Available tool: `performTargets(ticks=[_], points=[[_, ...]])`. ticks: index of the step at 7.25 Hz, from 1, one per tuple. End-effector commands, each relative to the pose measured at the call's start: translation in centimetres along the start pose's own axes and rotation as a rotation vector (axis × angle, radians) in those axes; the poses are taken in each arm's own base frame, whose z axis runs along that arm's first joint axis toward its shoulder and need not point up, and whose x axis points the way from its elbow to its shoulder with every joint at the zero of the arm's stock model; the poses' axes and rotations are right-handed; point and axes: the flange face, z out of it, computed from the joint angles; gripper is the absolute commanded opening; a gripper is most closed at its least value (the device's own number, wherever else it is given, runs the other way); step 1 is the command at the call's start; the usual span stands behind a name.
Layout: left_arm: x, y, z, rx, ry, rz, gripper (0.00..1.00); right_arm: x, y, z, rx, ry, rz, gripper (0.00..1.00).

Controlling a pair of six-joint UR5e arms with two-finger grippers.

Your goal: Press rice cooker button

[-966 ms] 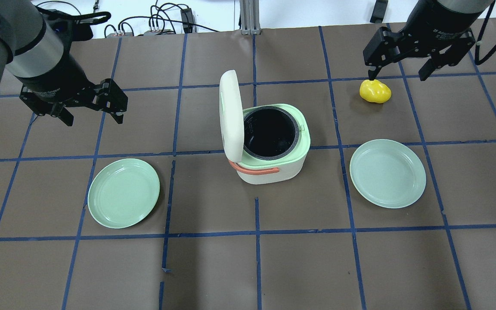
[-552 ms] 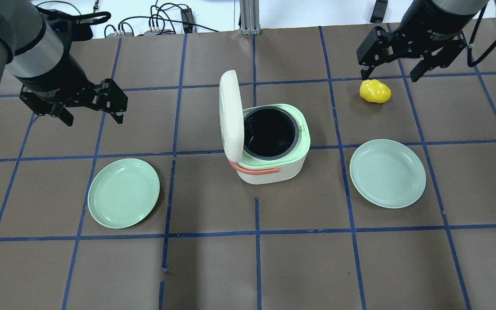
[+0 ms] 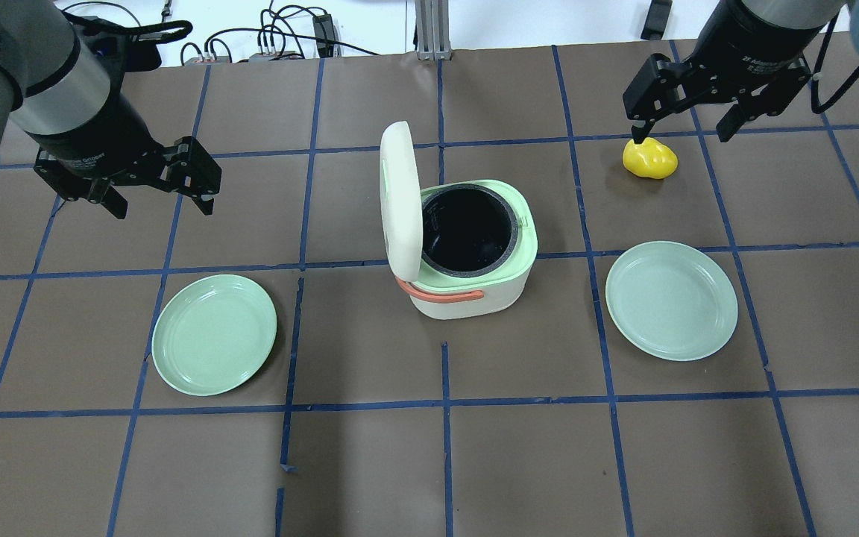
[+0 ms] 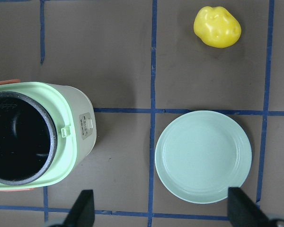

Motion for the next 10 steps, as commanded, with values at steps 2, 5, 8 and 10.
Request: performTargets(ticks=[2,5,8,10], points=[[0.0,0.0,0.0,0.0,0.0,0.0,1.0,0.1,-0.2,-0.2,0.018,0.009,-0.059,0.99],[0.0,0.0,0.0,0.001,0.0,-0.001,1.0,0.1,-0.2,-0.3,0.023,0.015,-0.049,0.99],[0.0,0.0,0.0,0.0,0.0,-0.001,1.0,0.3,-0.4,0.0,0.025,0.027,-0.044,0.99],[0.0,0.0,0.0,0.0,0.0,-0.001,1.0,0.3,-1.5,0.0,0.043,0.029,-0.049,0.99]])
